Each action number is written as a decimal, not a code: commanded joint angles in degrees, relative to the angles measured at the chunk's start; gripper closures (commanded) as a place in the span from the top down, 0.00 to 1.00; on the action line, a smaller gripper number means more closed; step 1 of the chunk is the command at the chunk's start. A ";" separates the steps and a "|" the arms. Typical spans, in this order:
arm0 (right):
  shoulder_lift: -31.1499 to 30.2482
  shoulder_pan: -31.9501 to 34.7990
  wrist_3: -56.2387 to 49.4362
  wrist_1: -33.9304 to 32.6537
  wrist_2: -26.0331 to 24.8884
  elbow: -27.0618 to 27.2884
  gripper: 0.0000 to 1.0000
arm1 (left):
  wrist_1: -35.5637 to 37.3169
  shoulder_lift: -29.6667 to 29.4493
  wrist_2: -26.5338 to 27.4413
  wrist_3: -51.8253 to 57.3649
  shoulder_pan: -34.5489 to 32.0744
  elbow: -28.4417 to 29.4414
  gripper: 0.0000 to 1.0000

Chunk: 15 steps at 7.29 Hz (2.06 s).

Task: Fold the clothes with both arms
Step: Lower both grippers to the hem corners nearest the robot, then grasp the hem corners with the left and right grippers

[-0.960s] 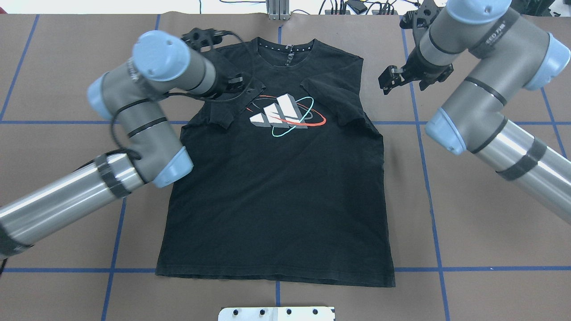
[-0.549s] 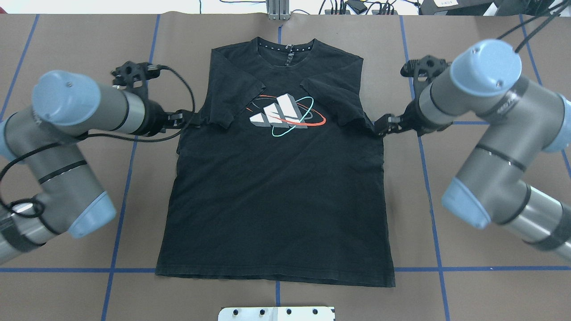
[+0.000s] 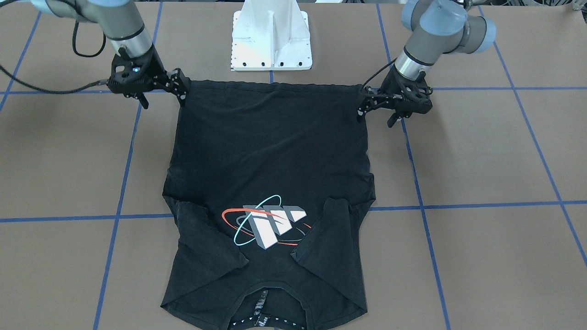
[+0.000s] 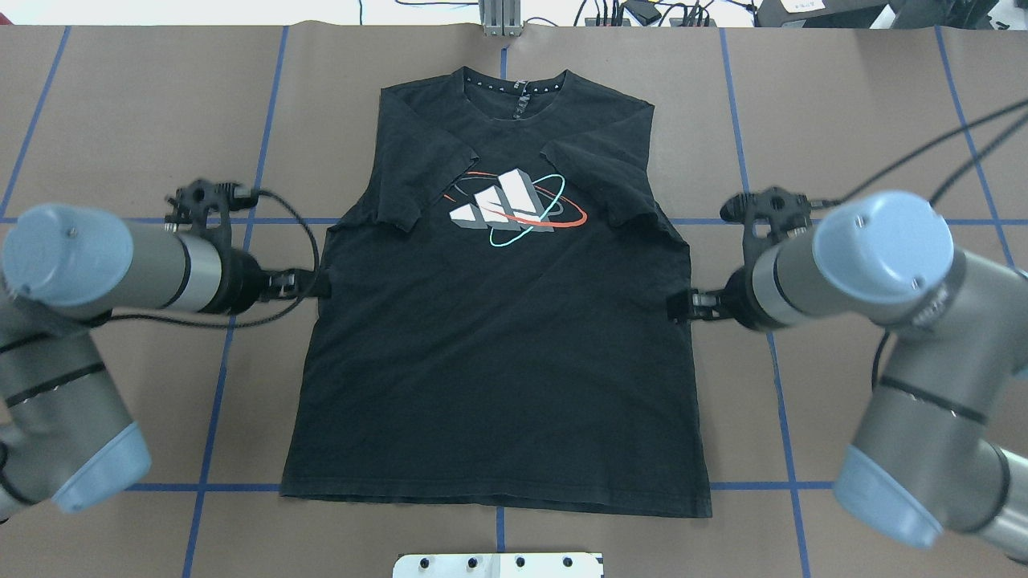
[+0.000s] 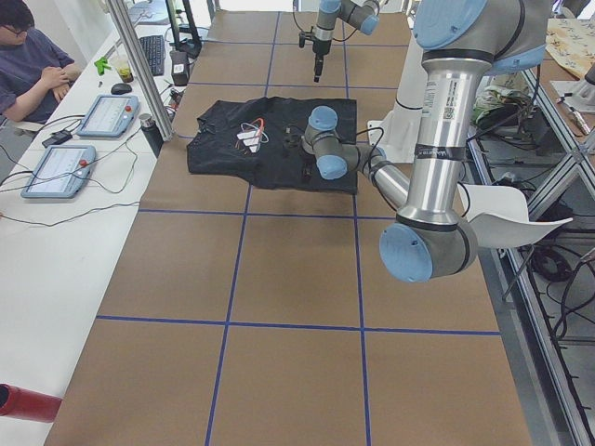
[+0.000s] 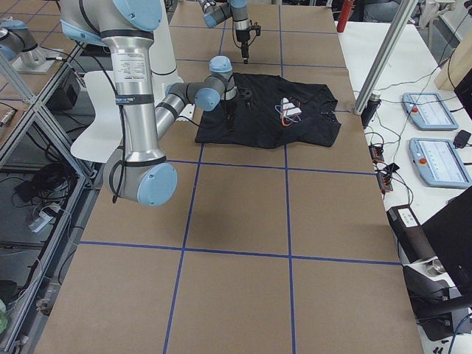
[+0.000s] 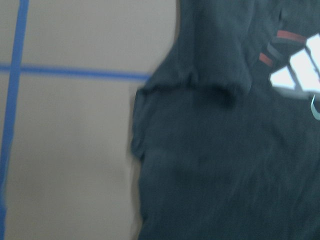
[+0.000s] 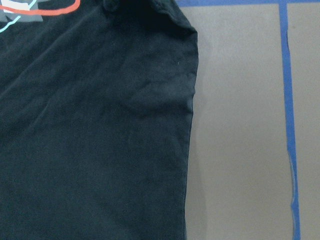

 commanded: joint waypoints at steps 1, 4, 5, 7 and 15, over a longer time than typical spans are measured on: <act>-4.13 -9.24 6.84 0.09 -7.01 3.96 1.00 | -0.49 3.31 1.99 -6.94 7.82 -4.08 1.00; -4.76 -15.69 10.30 0.26 -13.37 3.96 1.00 | -13.60 15.04 7.26 -10.84 15.48 -4.63 1.00; -5.45 -15.87 10.30 2.61 -13.37 3.79 1.00 | -16.20 16.15 8.83 -11.19 16.80 -3.58 1.00; -8.34 -16.22 10.04 7.37 -13.45 3.44 1.00 | -16.32 13.10 9.37 -12.77 17.34 -0.07 1.00; -8.36 -16.31 9.86 7.38 -13.63 3.35 1.00 | -16.14 10.44 9.20 -12.86 17.69 0.82 0.37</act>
